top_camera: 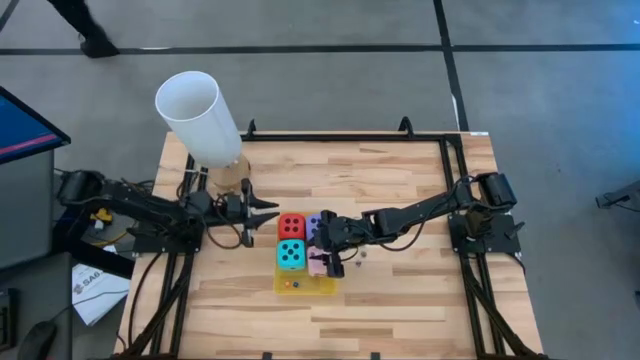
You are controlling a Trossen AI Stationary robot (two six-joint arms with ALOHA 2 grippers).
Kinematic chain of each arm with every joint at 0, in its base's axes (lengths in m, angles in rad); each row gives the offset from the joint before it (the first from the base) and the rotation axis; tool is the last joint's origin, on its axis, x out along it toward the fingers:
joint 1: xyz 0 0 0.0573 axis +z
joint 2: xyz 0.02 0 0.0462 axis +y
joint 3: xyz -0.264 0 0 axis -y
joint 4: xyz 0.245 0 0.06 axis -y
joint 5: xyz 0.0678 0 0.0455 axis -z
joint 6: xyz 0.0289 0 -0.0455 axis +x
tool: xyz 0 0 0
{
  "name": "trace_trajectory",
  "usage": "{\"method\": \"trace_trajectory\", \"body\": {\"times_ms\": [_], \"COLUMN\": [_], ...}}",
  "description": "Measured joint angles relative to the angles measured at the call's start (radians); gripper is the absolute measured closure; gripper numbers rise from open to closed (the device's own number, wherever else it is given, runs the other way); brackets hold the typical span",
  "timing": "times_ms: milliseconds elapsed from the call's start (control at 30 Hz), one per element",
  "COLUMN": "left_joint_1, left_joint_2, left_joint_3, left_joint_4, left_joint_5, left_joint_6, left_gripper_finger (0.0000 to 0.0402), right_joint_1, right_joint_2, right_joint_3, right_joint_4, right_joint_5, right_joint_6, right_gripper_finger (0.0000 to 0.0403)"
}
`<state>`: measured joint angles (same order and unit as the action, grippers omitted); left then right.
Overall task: Pick & Place Dice
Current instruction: Put the violet die into the yellow bin
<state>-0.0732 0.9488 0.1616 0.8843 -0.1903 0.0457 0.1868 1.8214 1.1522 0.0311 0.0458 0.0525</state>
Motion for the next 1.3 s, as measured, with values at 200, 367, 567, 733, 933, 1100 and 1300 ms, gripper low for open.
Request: {"method": "trace_trajectory", "body": {"times_ms": [200, 367, 567, 733, 933, 1100, 1300], "left_joint_1": [-0.109, -0.161, -0.200, -0.225, -0.258, -0.270, -0.268], "left_joint_2": [0.113, 0.221, 0.362, 0.459, 0.537, 0.554, 0.554], "left_joint_3": [0.027, 0.099, 0.214, 0.321, 0.389, 0.396, 0.396], "left_joint_4": [0.080, 0.074, -0.011, -0.155, -0.218, -0.219, -0.228], "left_joint_5": [-0.120, -0.179, -0.179, -0.180, -0.180, -0.179, -0.216], "left_joint_6": [0.039, 0.032, 0.016, -0.069, -0.123, -0.134, -0.137], "left_gripper_finger": [0.0312, 0.0312, 0.0312, 0.0312, 0.0312, 0.0312, 0.0312], "right_joint_1": [0.000, 0.000, 0.001, 0.001, 0.001, 0.001, 0.001], "right_joint_2": [0.000, 0.000, 0.000, 0.000, 0.000, 0.000, 0.000], "right_joint_3": [0.000, 0.000, 0.000, 0.000, 0.000, 0.000, 0.000], "right_joint_4": [0.000, 0.000, 0.000, -0.001, 0.000, -0.001, 0.000], "right_joint_5": [0.000, 0.000, 0.000, 0.000, 0.000, 0.000, 0.000], "right_joint_6": [0.000, 0.000, 0.000, 0.000, 0.000, 0.000, 0.000], "right_gripper_finger": [0.0193, 0.0193, 0.0193, 0.0193, 0.0193, 0.0193, 0.0193]}}
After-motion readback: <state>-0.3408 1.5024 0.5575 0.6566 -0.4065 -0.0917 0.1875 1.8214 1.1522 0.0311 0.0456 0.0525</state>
